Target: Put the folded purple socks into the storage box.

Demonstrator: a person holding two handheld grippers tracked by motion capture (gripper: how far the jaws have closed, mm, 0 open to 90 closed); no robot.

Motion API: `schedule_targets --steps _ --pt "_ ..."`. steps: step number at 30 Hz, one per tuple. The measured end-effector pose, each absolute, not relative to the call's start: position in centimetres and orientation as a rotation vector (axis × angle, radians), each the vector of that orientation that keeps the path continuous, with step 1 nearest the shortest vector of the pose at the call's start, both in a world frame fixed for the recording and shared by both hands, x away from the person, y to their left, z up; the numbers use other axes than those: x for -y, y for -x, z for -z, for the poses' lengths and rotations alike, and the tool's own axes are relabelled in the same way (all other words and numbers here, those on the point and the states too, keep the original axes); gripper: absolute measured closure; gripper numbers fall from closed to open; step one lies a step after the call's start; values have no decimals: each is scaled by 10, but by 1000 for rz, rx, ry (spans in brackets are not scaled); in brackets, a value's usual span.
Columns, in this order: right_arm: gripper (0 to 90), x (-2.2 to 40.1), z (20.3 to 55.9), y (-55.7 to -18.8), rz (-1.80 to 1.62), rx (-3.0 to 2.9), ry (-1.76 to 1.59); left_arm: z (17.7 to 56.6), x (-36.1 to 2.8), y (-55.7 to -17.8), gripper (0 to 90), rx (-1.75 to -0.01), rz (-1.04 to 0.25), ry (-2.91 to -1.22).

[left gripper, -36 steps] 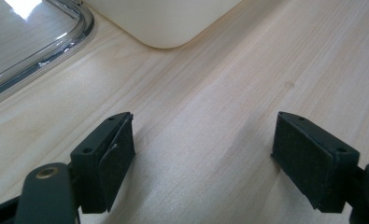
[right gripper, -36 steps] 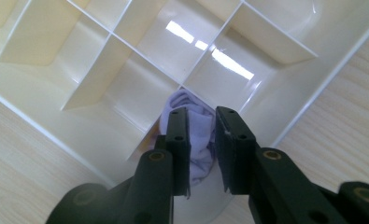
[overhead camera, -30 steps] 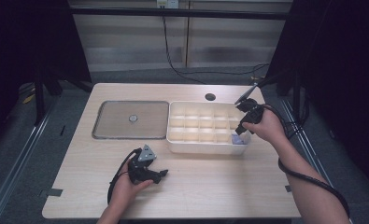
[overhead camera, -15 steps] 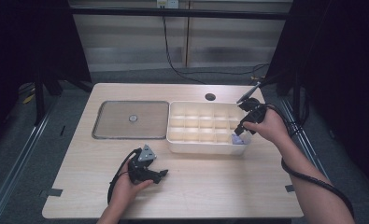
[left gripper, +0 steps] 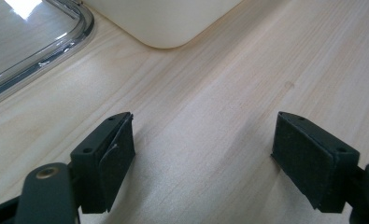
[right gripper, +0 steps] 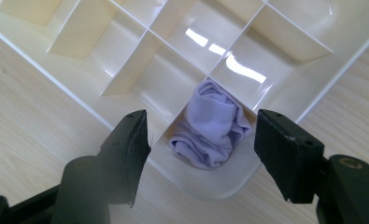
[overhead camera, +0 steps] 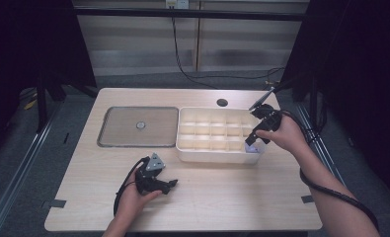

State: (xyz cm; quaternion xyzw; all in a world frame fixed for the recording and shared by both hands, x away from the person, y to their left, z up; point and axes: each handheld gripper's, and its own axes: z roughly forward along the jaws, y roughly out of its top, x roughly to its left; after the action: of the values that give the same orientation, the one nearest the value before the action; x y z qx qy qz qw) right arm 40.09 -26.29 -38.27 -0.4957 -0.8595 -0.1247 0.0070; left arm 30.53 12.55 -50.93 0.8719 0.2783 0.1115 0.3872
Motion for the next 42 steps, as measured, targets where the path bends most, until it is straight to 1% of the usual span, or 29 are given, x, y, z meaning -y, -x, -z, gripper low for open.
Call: schedule_targets --steps 18,30,42 --pt "279 254 377 -384 452 2750 1428 509 -125 -305 205 -712 -279 -2216" --pt "278 251 374 -370 469 2774 1370 509 -126 -305 205 -707 -279 -2225" --pt "276 236 376 -353 452 2808 1258 509 -126 -305 205 -706 -279 -2225"
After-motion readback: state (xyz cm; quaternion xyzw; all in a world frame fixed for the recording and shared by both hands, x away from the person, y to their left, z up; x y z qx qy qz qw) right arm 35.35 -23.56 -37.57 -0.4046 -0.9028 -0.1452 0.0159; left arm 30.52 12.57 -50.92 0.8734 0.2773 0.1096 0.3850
